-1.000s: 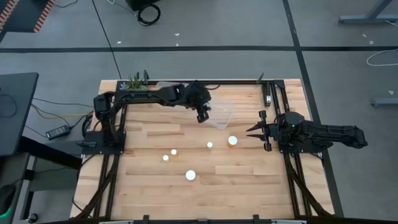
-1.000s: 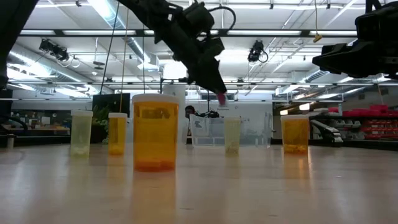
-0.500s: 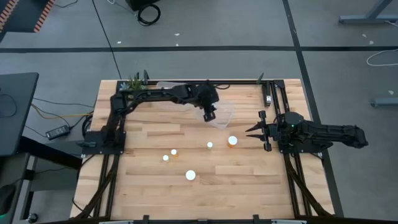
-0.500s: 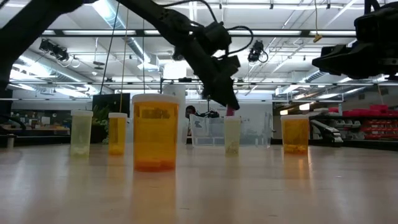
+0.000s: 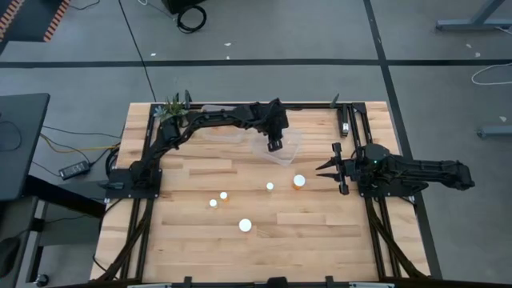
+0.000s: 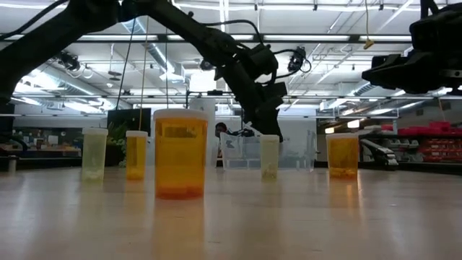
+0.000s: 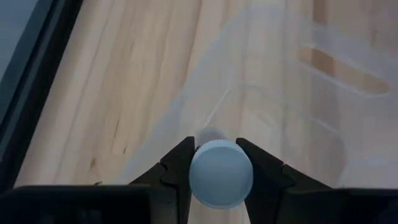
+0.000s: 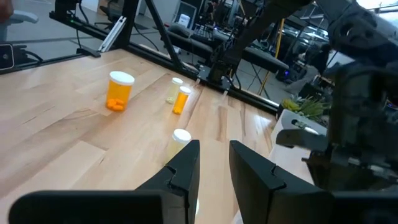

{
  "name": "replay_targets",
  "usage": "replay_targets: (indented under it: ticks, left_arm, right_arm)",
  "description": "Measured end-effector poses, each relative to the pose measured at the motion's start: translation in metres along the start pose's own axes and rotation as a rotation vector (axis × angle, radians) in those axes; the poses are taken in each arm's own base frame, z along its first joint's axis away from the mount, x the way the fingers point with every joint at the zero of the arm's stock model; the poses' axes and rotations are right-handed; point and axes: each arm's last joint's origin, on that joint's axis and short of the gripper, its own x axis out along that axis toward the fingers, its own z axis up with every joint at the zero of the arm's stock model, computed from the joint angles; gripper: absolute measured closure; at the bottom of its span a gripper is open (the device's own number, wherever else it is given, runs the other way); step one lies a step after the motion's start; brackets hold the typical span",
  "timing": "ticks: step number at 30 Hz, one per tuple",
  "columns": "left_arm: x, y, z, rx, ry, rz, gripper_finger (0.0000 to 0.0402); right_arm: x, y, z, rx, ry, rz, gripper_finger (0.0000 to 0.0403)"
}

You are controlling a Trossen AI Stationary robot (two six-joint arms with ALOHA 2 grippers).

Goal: Pick and place medicine bottles into bin by pill shape (circle, oval)
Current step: Put the blue pill bottle into the right transparent bin

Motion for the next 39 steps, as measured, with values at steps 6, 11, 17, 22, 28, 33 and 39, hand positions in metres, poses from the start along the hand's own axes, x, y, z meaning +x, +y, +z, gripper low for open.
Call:
replay_targets:
  ticks: [6,11,17,22,28,33,39]
  left_arm:
    - [0.0,-0.002,-0.001,0.001,0.014,-0.013,0.0266]
    - [-0.001,-0.001,-0.005,0.0,0.056,-0.019,0.0289]
    - [-0.01,0.002,-0.003,0.013,0.124,-0.032,0.0281]
    - [-0.017,0.004,0.001,0.027,0.139,-0.037,0.0271]
    - [-0.018,0.018,-0.011,-0.004,0.211,-0.034,0.0289]
    - [-0.019,0.03,-0.016,-0.03,0.232,-0.038,0.027]
    - [-0.022,0.042,-0.024,-0.036,0.265,-0.062,0.0266]
  right_arm:
    - [0.0,0.0,0.0,0.0,0.0,0.0,0.031]
    - [0.0,0.0,0.0,0.0,0.0,0.001,0.031]
    - [0.0,0.0,0.0,0.0,0.0,0.001,0.031]
    - [0.0,0.0,0.0,0.0,0.0,0.0,0.031]
    - [0.0,0.0,0.0,0.0,0.0,0.0,0.031]
    - [0.0,0.0,0.0,0.0,0.0,0.0,0.031]
    - [0.0,0.0,0.0,0.0,0.0,0.0,0.031]
